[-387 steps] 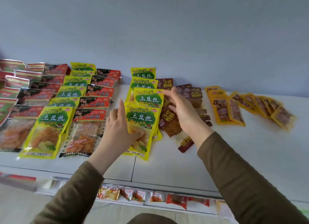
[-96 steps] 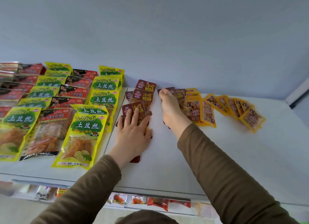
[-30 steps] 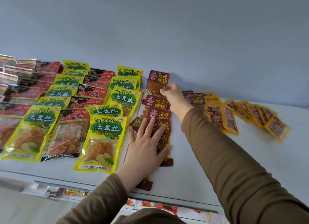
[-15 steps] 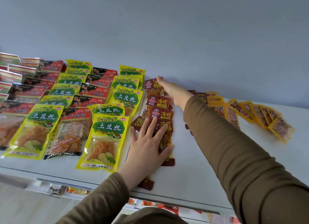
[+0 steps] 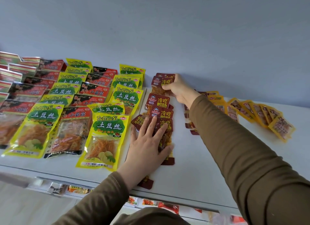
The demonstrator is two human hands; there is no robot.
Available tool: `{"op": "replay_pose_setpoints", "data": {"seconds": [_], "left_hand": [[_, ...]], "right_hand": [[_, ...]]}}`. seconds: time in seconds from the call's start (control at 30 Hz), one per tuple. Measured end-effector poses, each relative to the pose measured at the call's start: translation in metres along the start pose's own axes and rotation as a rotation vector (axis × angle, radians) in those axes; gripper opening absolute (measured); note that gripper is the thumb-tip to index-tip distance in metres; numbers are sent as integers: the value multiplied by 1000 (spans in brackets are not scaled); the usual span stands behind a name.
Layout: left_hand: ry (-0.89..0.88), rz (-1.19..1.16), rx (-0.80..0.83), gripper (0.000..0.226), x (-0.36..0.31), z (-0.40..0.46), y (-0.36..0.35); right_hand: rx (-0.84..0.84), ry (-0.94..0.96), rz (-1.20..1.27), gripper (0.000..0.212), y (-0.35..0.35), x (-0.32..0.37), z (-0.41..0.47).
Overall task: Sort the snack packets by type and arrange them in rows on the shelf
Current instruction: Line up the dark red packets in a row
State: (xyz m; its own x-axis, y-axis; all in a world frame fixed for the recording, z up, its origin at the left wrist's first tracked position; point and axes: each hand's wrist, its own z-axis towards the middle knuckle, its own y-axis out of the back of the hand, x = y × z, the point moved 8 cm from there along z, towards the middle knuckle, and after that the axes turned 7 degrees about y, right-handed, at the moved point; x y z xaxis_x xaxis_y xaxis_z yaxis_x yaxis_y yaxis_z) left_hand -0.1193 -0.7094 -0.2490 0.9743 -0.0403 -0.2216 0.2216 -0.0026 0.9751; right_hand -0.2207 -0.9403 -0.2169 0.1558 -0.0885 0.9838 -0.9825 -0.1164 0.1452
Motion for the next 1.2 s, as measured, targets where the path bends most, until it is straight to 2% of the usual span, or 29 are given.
{"op": "replay_pose_setpoints", "data": {"seconds": [0.13,0.23,0.37,0.5,0.63,0.67,0.7,0.77,0.8,0.87,0.97,1.07,1.2], "left_hand": [[-1,15,-29,77,-1,-2,3],[7,17,-27,78,-2,-3,4],[13,5,-17,81,-2,-2,4],[16,-2,-17,81,-1,-2,3],[22,-6,-23,77,-2,-1,6],[19,-9,-24,76,-3,-1,7],[13,-20,-31,76,-4,-1,9],[3,-72,-78,73,-2,-4,17],[9,-87,-116,71,2,-6,22],[40,-21,-181,69,12,-7,31],[82,110,-151,71,20,-2,32],[64,122,-93,70,13,0,24],[66,114,-84,72,8,-7,18]], "right_hand": [[72,121,-39,60,-5,14,-1],[130,99,101,64,-13,10,-4],[66,-38,295,52,-16,-8,-8],[37,-27,149,44,-21,-10,-12],[13,-31,156,28,-19,-9,-16],[15,-19,133,24,-17,-6,-18],[20,-3,70,29,-14,-3,-21],[-1,35,-175,55,-1,5,-32],[-22,69,-329,60,8,10,-40],[-41,160,-637,54,19,19,-58],[55,168,-984,46,15,14,-78],[98,116,-1022,47,9,5,-83],[66,82,-753,38,12,-6,-78]]}}
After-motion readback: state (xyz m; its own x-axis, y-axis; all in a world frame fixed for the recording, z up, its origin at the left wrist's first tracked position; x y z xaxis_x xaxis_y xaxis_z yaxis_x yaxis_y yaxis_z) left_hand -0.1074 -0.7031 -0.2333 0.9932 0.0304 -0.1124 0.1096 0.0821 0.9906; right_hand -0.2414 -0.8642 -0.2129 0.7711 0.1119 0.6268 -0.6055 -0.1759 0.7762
